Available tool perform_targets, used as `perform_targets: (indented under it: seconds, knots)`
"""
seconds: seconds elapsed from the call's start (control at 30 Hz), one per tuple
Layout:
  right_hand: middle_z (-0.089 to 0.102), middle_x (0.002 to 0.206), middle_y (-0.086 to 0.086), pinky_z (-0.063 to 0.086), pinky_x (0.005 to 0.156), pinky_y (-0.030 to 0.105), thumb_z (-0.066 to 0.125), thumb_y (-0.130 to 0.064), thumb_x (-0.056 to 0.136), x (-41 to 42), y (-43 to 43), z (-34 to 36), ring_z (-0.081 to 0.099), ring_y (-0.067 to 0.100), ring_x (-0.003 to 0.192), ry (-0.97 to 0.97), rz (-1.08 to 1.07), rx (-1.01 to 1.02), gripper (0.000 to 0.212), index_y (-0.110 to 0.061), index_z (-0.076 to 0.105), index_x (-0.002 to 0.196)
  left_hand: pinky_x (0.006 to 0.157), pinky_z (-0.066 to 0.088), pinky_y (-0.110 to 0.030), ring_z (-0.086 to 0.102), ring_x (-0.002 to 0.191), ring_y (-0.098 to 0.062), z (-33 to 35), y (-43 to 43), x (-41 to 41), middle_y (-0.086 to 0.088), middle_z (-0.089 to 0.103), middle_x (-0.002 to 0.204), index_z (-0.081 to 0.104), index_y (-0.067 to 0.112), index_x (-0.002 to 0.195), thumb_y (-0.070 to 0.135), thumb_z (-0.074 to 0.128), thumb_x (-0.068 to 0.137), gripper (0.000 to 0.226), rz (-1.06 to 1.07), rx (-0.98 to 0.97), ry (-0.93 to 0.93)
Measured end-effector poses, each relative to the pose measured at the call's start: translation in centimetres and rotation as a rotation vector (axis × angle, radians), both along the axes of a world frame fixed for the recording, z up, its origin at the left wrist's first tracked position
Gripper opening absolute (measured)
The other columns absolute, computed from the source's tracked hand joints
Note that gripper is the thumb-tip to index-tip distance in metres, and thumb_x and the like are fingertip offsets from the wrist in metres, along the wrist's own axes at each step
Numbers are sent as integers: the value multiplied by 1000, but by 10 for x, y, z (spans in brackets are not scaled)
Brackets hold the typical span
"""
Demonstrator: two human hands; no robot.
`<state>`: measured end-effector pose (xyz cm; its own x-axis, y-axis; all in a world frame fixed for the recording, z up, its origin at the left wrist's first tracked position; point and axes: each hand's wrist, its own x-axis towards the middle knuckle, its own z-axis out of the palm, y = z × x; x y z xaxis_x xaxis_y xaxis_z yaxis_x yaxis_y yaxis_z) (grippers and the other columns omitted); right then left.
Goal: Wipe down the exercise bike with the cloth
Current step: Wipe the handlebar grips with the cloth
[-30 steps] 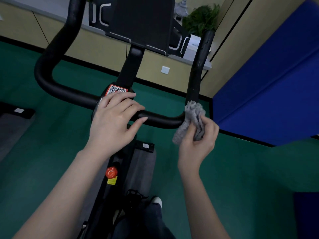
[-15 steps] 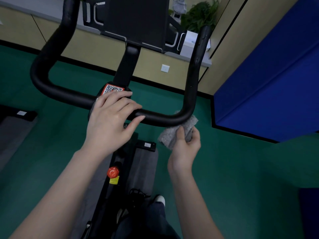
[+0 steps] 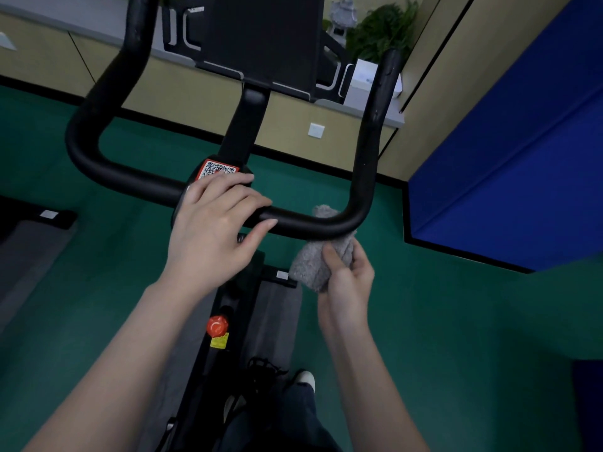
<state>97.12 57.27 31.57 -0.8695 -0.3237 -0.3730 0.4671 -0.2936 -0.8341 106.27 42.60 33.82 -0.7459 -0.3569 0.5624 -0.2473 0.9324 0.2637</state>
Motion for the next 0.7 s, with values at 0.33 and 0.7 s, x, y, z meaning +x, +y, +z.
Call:
perform_targets:
  seconds: [0.33, 0.7]
  knots:
    - [73, 96, 5, 54, 88, 32, 62, -8, 90, -5, 16, 0, 68, 19, 94, 60, -151, 11, 16, -7, 67, 105, 109, 27, -40, 56, 114, -26, 7, 16, -11, -1, 68, 98, 69, 10, 104, 38, 54, 93, 34, 7, -23, -35]
    - [60, 119, 22, 40, 106, 47, 59, -13, 86, -7, 9, 6, 57, 30, 108, -280, -117, -318, 45, 7, 53, 125, 94, 37, -35, 61, 94, -19, -5, 50, -49, 5, 67, 92, 70, 17, 100, 40, 57, 91, 28, -41, 56, -5]
